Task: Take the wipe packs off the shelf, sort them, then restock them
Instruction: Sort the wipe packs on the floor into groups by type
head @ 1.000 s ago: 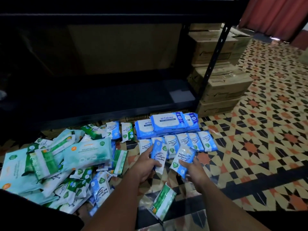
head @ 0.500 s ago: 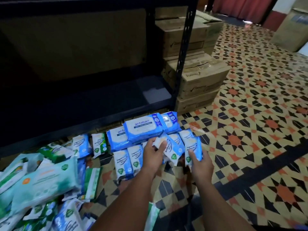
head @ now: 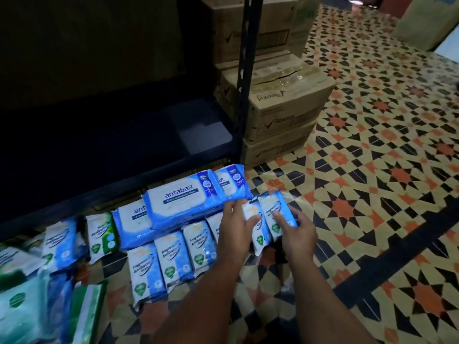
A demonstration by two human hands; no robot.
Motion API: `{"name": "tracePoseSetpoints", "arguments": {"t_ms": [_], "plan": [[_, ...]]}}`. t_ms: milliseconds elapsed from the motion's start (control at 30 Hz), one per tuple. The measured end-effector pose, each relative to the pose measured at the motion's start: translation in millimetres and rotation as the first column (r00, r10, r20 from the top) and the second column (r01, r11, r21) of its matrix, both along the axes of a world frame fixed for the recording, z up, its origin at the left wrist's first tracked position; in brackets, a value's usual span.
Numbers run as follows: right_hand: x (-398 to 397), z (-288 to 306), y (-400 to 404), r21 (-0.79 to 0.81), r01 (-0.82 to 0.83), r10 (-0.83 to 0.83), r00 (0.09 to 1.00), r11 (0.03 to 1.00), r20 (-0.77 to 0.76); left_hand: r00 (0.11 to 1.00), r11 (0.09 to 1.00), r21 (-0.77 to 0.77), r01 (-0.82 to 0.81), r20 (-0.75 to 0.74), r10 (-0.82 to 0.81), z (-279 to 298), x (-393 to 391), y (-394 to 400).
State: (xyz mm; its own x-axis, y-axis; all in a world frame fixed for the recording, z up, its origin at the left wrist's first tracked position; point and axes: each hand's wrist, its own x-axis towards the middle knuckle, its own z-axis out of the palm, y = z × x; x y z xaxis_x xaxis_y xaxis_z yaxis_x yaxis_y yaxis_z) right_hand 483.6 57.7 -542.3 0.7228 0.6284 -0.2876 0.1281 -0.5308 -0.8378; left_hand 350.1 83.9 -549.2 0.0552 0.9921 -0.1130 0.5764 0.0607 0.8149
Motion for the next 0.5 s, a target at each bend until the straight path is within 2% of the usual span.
{"name": "tracePoseSetpoints", "arguments": {"t_ms": [67, 133, 200, 267, 400, 500], "plan": [[0.5, -6.8, 5.3, -0.016, -0.013, 0.013, 1.000, 1.000, -0.005, 0.996, 0.999, 0.027, 0.024, -0.091, -0.022, -8.3, 0.7, 0.5], [0.7, -12.7, 9.6, -0.049, -0.016, 0.016, 1.000, 0.999, 0.006, 0.966, 0.988, 0.133, 0.084, -0.254, -0.048, -16.1, -0.4, -2.9], [1.1, -17.1, 13.0, -0.079, -0.039, 0.046, 0.996, 0.996, 0.079, 0.899, 0.951, 0.236, 0.199, -0.431, -0.081, -22.7, -1.0, -8.2], [2.2, -22.5, 16.2, -0.119, -0.073, 0.094, 0.979, 0.990, 0.183, 0.834, 0.904, 0.278, 0.323, -0.535, -0.134, -29.7, -1.8, -14.2], [0.3, -24.4, 21.6, -0.233, -0.119, 0.173, 0.958, 0.965, 0.228, 0.712, 0.858, 0.221, 0.463, -0.669, -0.212, -39.5, -11.0, -23.2], [-4.9, -23.5, 23.8, -0.238, -0.140, 0.196, 0.953, 0.961, 0.229, 0.670, 0.856, 0.149, 0.495, -0.692, -0.267, -41.1, -19.0, -21.3]]}}
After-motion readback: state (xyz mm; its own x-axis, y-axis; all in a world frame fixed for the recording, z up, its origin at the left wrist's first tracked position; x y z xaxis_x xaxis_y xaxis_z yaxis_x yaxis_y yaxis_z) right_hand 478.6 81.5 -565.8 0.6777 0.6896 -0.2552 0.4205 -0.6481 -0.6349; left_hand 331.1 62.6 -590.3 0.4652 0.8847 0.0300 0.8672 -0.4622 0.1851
